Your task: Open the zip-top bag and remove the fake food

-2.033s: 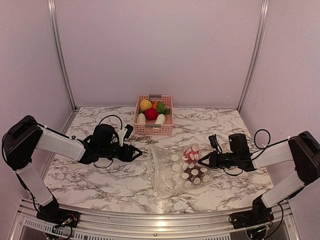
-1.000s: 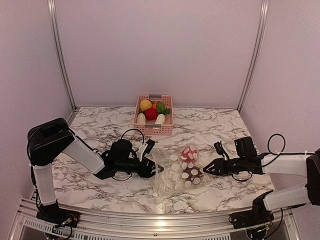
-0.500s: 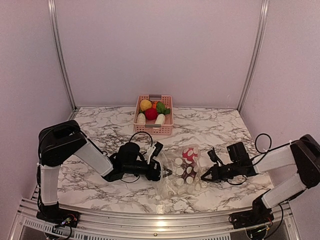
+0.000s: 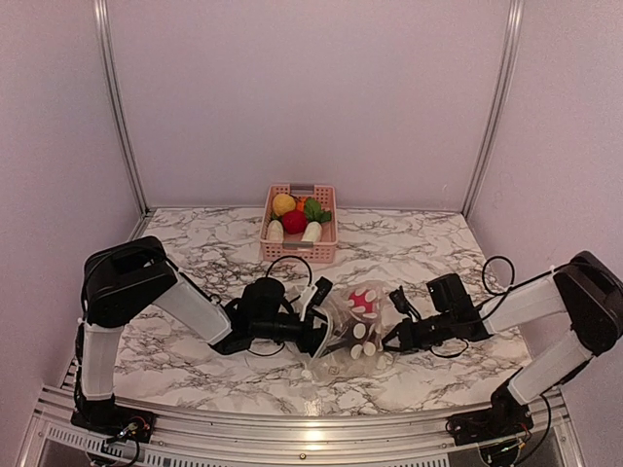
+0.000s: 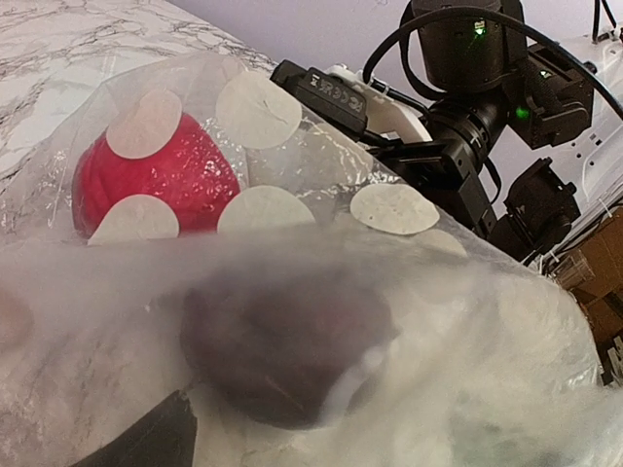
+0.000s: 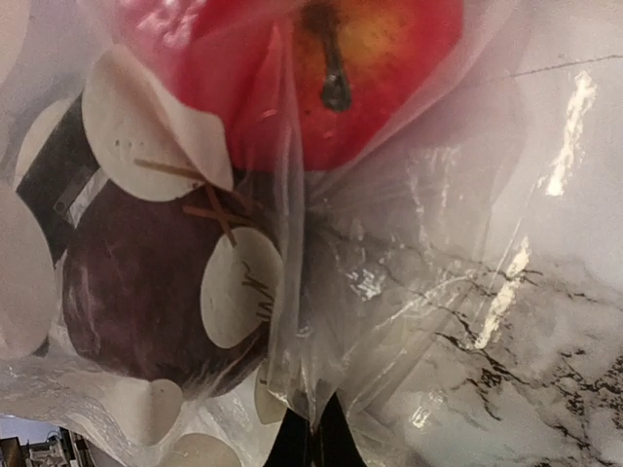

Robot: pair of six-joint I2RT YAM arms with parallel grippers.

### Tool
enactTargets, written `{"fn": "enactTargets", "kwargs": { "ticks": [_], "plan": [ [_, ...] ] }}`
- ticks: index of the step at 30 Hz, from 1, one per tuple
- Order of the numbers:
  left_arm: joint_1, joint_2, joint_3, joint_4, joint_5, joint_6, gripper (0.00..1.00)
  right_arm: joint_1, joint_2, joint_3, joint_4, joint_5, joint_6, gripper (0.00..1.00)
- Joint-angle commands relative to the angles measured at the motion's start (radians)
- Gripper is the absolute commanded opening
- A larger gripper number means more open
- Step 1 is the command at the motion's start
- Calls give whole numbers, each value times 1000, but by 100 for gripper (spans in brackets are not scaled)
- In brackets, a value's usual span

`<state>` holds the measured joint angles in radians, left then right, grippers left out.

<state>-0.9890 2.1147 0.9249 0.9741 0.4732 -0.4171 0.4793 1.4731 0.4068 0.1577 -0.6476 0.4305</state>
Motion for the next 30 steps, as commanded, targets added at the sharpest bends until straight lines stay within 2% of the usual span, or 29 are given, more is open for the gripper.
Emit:
{"fn": "enactTargets", "kwargs": {
  "ticks": [1, 9, 14, 22, 30],
  "plan": [
    [-18, 44, 49, -21, 14, 14, 93, 29, 27, 46, 51, -15, 9, 0],
    [-34, 88, 140, -146, -24, 49, 93, 58, 57, 81, 73, -25, 9, 0],
    [-34, 94, 149, -182, -33, 53, 85, 58, 60, 89, 69, -17, 5, 0],
    [-17, -7, 12, -165, -63, 68, 62, 59, 41, 74, 54, 19, -4, 0],
    [9, -152, -121, -119, -76, 45, 57, 35, 21, 47, 63, 46, 11, 0]
  ]
}}
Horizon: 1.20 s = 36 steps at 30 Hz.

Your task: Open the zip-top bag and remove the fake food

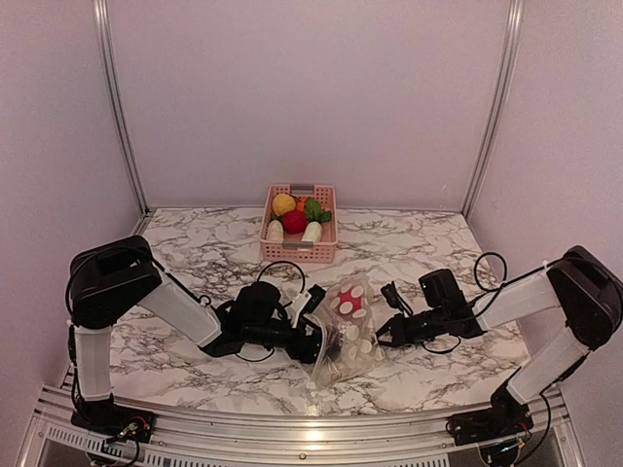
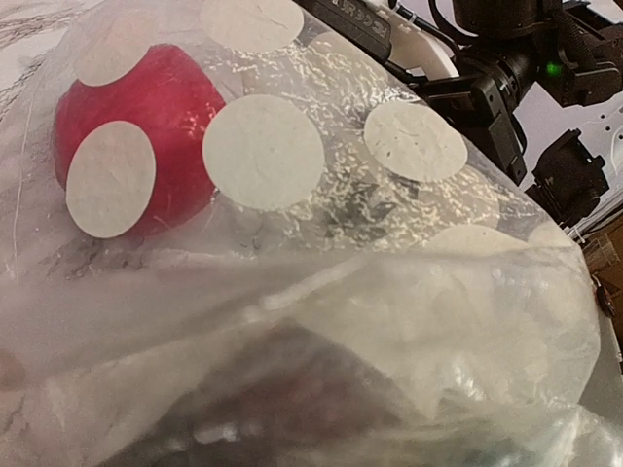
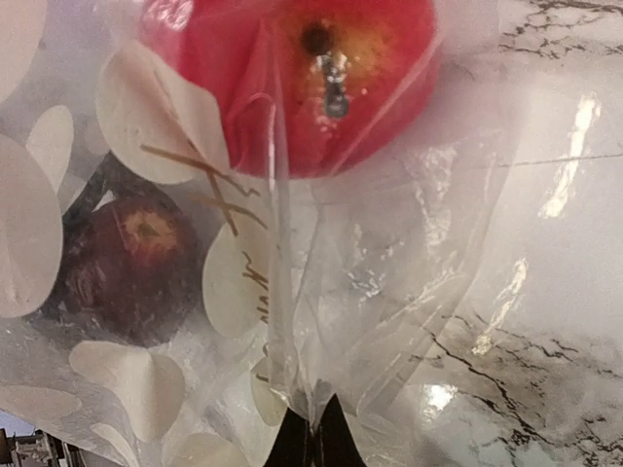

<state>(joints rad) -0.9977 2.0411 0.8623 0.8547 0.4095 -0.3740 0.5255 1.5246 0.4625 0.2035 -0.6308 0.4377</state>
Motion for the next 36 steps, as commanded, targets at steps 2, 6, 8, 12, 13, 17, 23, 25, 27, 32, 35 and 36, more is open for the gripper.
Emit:
{"fn": "enactTargets", "kwargs": {
  "ticks": [2, 6, 8, 12, 13, 17, 23, 25, 27, 32, 35, 36],
  "plan": [
    [31, -125, -101, 0, -16, 0, 57, -24, -46, -18, 14, 28, 4, 0],
    [66, -223, -176, -13, -18, 1, 57, -66, -74, -36, 0, 17, -10, 0],
    [83, -271, -211, -19, -14, 1, 57, -90, -84, -45, -2, 9, -15, 0],
    [128, -344, -255, -51, -8, 6, 57, -124, -101, -57, -17, 9, -29, 0],
    [138, -357, -261, -61, -8, 9, 57, -127, -105, -57, -21, 11, -32, 0],
    [174, -406, -277, -75, -14, 7, 57, -137, -118, -67, -27, 13, -36, 0],
    [233, -449, -165, -228, -92, 40, 58, -138, -133, -74, -38, 19, -42, 0],
    [255, -444, -104, -286, -132, 63, 59, -139, -133, -76, -35, 14, -41, 0],
    [279, -432, -45, -322, -166, 82, 60, -138, -135, -76, -32, 13, -42, 0],
    [333, -345, 156, -445, -262, 128, 61, -138, -136, -72, -31, 7, -44, 0],
    [344, -263, 299, -526, -376, 166, 61, -139, -137, -70, -32, 4, -46, 0],
    [347, -237, 337, -539, -394, 182, 61, -138, -139, -70, -33, 3, -46, 0]
  ]
}}
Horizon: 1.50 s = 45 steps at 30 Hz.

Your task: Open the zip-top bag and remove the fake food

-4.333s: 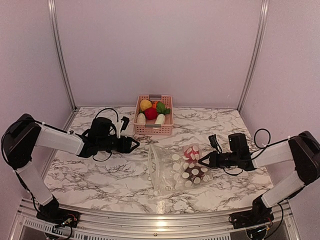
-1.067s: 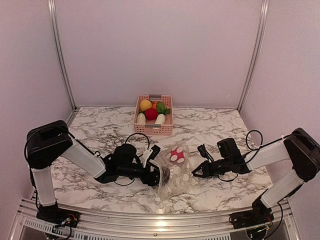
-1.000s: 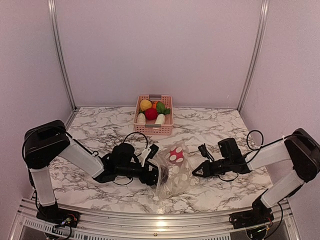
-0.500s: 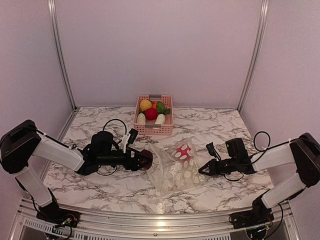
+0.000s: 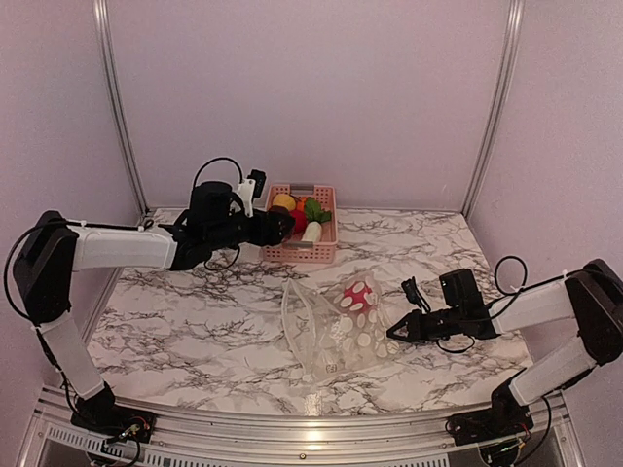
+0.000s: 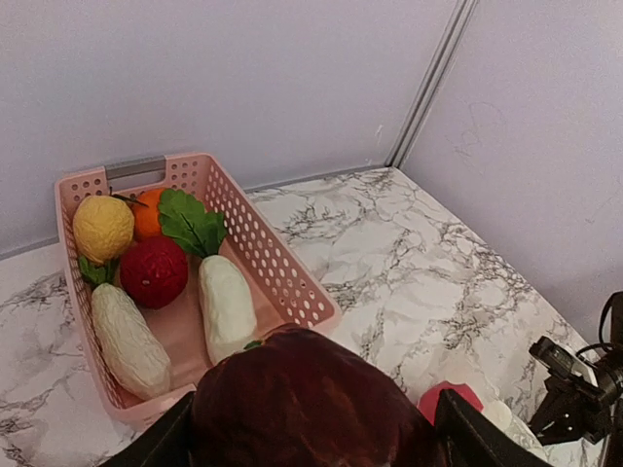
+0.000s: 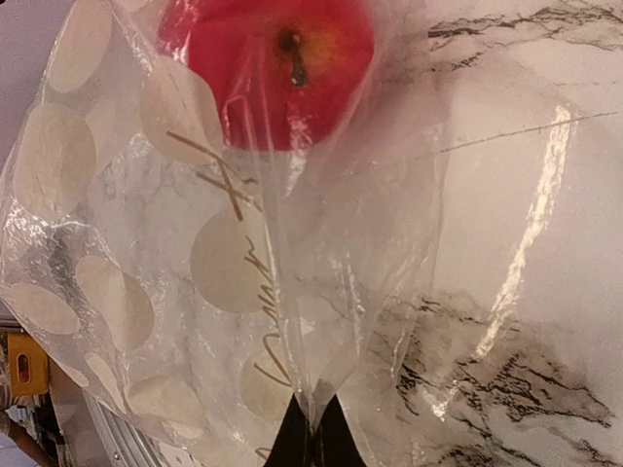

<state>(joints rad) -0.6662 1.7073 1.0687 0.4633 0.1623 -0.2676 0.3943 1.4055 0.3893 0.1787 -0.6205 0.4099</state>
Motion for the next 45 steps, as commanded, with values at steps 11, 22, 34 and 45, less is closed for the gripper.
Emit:
{"fn": "enactTargets", "kwargs": {
  "ticks": [11, 22, 34, 45],
  "plan": [
    [36, 368, 441, -233, -198, 136, 64, -7, -40, -4, -4, -17, -5, 0],
    [56, 574, 667, -277, -215, 143, 66, -6, -43, -18, 11, -22, 2, 0],
    [80, 662, 767, -350, -203, 133, 88, -6, -36, -23, 30, -42, 6, 0],
    [82, 459, 588, -279, -133, 103, 95, 17, -56, -36, 49, -67, 31, 0]
  ]
}}
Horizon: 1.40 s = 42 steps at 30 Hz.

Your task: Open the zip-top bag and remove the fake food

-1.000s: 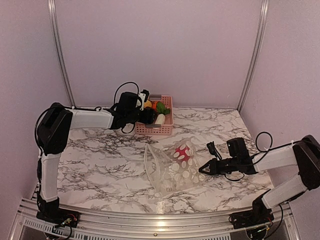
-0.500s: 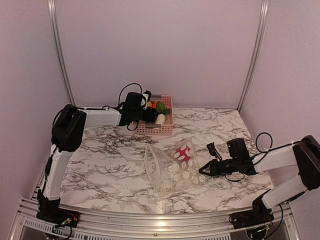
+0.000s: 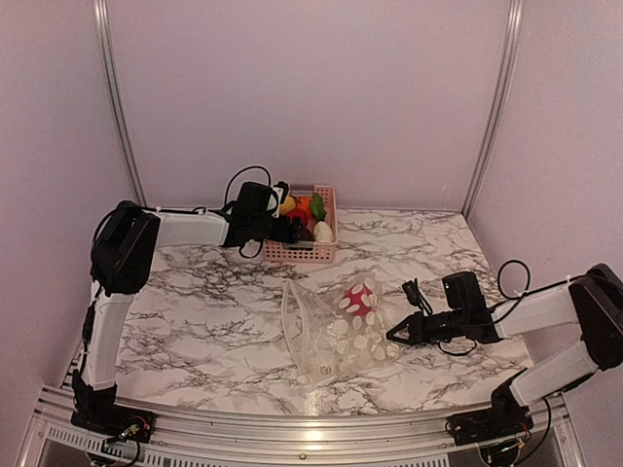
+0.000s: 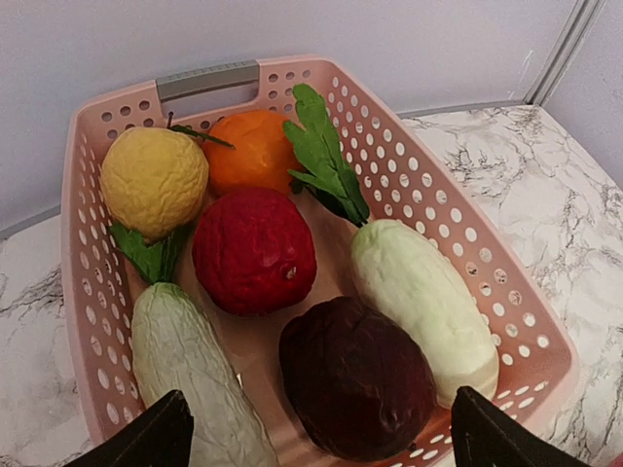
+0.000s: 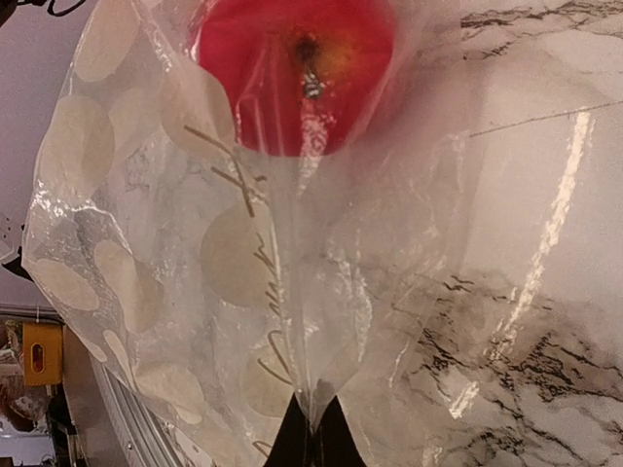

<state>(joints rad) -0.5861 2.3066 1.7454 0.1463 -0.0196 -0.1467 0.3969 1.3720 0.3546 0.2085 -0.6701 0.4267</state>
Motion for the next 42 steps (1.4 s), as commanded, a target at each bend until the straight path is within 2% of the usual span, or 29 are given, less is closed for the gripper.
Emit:
{"fn": "enactTargets", "kwargs": {
  "ticks": [1, 7, 10, 13, 16, 18, 24, 27, 33, 38, 42],
  "plan": [
    [2, -176, -128, 51, 59, -24, 94, 17, -28, 1, 14, -17, 15, 1],
    [2, -400, -434, 153, 117, -82, 91, 20, -71, 6, -46, 5, 4, 28],
    [2, -494, -574, 209, 134, -103, 90, 16, -110, 26, -115, 34, -21, 37],
    [0, -579, -695, 245, 162, -128, 88, -1, -156, 55, -176, 73, -34, 51],
    [-3, -657, -826, 299, 200, -162, 87, -24, -183, 87, -199, 113, -36, 63],
    [-11, -704, -909, 331, 214, -187, 85, -31, -176, 114, -201, 132, -38, 68],
    [-76, -811, -1173, 479, 234, -256, 78, -33, -61, 204, -136, 136, -34, 70],
    [-133, -825, -1249, 553, 228, -289, 74, -33, 13, 252, -113, 134, -43, 70],
    [-259, -764, -1273, 636, 206, -326, 70, -35, 120, 330, -98, 119, -75, 69],
    [-298, -663, -1253, 754, 229, -388, 65, -35, 178, 363, -72, 100, -89, 66],
    [-315, -580, -1198, 780, 244, -399, 62, -36, 226, 376, -56, 79, -99, 61]
  ]
}}
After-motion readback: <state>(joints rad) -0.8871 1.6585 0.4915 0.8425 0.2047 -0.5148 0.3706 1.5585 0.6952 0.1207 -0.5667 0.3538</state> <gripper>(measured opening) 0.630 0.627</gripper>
